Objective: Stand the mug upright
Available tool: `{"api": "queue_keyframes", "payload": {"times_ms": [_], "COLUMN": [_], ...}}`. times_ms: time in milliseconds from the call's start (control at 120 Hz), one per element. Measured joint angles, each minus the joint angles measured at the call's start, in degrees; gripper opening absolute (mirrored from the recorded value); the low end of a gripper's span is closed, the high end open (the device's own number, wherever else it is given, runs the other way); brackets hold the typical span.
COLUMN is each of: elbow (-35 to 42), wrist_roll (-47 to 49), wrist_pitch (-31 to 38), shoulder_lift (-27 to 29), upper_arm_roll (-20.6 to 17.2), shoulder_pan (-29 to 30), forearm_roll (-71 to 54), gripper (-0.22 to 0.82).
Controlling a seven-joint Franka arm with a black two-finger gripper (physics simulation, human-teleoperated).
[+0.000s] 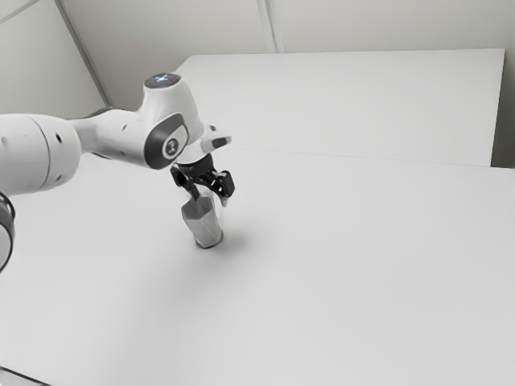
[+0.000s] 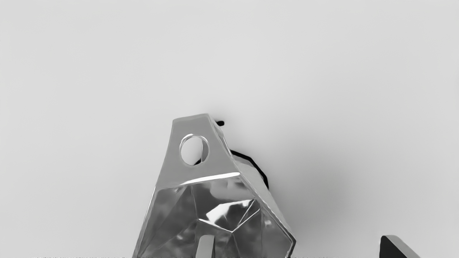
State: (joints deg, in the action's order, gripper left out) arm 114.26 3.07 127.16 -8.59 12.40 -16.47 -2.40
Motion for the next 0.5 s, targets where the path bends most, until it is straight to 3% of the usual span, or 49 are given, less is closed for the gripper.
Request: {"api": "queue_keyframes", "payload": {"times_ms": [308, 500], "elbow": [-18.52, -20.46], "wrist_roll": [-3.91, -8.19], "wrist_pitch": [-14.80, -22.90], "shoulder_lift": [1.15, 6.89], "upper_arm_roll": [0.01, -9.96], "shoulder_pan": [1.07, 10.37], "forearm_roll": [3.30, 3.97], "gripper": [0.58, 0.59]}}
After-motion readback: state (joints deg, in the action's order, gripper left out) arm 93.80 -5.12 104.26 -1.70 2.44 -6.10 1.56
